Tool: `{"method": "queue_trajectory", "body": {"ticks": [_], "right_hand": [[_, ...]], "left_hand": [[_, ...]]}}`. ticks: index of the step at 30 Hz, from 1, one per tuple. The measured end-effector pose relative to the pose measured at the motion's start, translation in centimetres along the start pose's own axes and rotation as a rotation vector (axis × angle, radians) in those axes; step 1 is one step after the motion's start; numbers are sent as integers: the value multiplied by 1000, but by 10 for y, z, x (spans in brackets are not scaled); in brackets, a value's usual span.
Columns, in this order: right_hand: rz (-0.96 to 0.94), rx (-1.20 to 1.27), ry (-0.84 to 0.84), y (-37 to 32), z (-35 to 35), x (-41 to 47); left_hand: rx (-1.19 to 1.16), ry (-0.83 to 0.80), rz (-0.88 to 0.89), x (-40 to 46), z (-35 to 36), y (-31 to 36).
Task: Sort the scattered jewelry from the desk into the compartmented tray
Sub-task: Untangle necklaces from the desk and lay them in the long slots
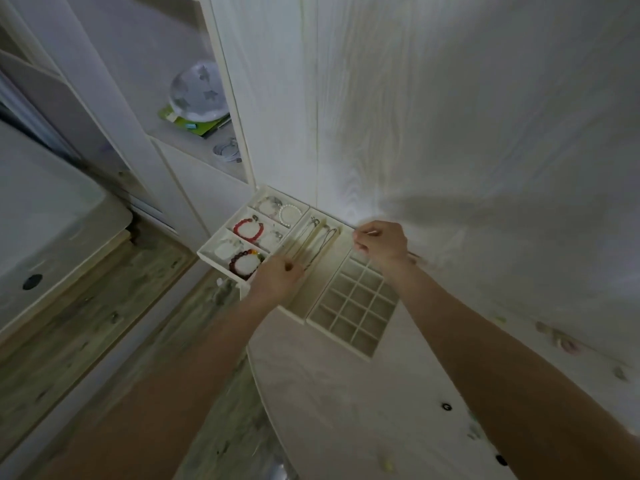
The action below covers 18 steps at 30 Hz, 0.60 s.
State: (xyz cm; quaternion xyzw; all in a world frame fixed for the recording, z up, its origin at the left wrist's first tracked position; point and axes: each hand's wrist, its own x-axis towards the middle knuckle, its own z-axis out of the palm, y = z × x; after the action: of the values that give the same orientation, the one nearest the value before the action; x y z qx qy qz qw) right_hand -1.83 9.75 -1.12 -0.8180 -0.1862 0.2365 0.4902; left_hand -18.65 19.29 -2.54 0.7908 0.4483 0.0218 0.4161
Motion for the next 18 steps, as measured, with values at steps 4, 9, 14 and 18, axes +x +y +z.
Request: {"method": "queue_trajectory", "body": {"ticks": [4, 9, 14, 18], "right_hand": [[25, -134, 28, 7, 16, 18], [-127, -347, -34, 18, 26, 32], [-187, -464, -142, 31, 30, 46], [-290, -638, -238, 31, 35, 61]], "left_hand": [[176, 26, 11, 12, 15, 0], [425, -26, -7, 25, 28, 9], [582, 20, -14, 29, 41, 7], [657, 14, -2, 37, 45, 5]]}}
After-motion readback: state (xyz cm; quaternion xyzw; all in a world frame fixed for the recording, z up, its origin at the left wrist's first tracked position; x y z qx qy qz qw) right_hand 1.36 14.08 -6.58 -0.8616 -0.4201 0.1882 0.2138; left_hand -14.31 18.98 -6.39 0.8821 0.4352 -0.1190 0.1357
